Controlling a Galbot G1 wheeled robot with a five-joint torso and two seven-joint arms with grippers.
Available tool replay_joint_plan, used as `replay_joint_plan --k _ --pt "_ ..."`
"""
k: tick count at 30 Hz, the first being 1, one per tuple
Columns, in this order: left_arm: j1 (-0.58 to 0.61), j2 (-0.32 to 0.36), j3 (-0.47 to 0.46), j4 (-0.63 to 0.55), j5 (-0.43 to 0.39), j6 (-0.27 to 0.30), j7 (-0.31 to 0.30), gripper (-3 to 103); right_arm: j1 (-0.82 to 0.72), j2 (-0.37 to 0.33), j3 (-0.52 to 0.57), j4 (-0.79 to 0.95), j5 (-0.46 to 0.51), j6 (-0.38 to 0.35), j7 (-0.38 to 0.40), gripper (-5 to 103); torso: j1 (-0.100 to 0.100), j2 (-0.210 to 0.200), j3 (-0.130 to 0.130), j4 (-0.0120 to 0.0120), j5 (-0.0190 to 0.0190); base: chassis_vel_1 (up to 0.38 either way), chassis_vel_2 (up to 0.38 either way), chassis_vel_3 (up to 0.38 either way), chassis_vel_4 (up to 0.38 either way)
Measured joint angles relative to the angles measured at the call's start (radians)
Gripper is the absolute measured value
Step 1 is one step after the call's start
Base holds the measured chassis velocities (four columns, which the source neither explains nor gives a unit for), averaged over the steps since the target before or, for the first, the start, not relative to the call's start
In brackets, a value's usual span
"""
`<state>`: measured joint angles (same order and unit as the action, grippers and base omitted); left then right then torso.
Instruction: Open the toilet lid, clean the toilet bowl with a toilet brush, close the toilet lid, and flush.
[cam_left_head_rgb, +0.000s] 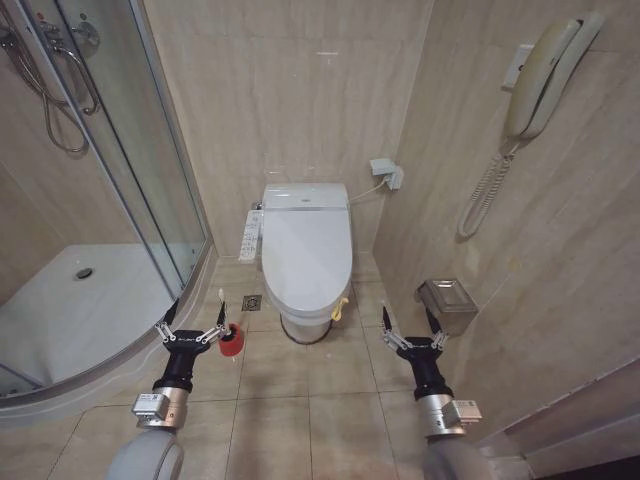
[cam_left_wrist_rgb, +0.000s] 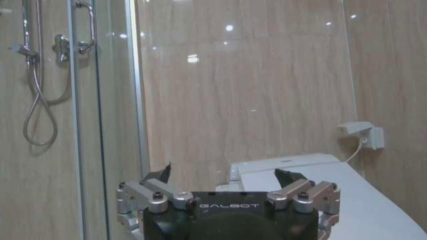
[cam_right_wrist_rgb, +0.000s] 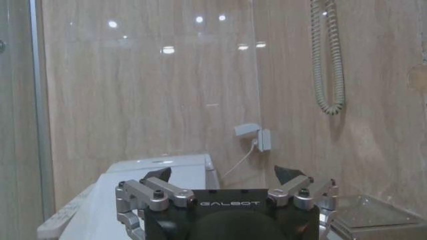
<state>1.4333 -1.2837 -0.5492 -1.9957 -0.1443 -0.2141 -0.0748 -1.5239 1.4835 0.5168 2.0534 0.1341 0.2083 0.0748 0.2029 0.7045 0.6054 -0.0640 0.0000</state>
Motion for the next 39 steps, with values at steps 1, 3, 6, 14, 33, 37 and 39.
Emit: replay_joint_plan --k 1,3,6,14,33,37,39 --pt "0.000 0.000 0.000 0.000 0.000 0.000 0.000 100 0.001 0.000 0.000 -0.002 -0.001 0.010 0.003 100 0.000 0.000 0.000 0.0000 0.0000 0.000 0.000 0.000 0.000" --pt "0.000 0.000 0.000 0.000 0.000 0.000 0.000 100 0.002 0.000 0.000 -0.003 -0.003 0.026 0.005 100 0.000 0.000 0.000 0.0000 0.0000 0.000 0.000 0.000 0.000" --pt "0.000 0.000 0.000 0.000 0.000 0.000 0.000 100 0.003 0.000 -0.001 -0.006 -0.004 0.030 0.004 100 0.000 0.000 0.000 0.0000 0.0000 0.000 0.000 0.000 0.000" --pt "0.000 0.000 0.000 0.000 0.000 0.000 0.000 100 0.005 0.000 0.000 -0.009 -0.026 0.002 0.033 100 0.000 0.000 0.000 0.0000 0.0000 0.000 0.000 0.000 0.000" --pt "0.000 0.000 0.000 0.000 0.000 0.000 0.000 100 0.017 -0.004 0.003 -0.028 -0.032 -0.011 0.091 100 0.000 0.000 0.000 -0.0001 0.0001 -0.101 0.094 0.097 -0.100" --pt "0.000 0.000 0.000 0.000 0.000 0.000 0.000 100 0.021 -0.009 0.015 -0.034 -0.047 -0.017 0.115 100 0.001 0.000 0.000 0.0002 0.0000 -0.139 0.141 0.107 -0.117" --pt "0.000 0.000 0.000 0.000 0.000 0.000 0.000 100 0.021 -0.012 0.020 -0.037 -0.052 -0.022 0.121 100 0.001 0.000 0.000 0.0002 -0.0001 -0.025 0.050 0.032 -0.015"
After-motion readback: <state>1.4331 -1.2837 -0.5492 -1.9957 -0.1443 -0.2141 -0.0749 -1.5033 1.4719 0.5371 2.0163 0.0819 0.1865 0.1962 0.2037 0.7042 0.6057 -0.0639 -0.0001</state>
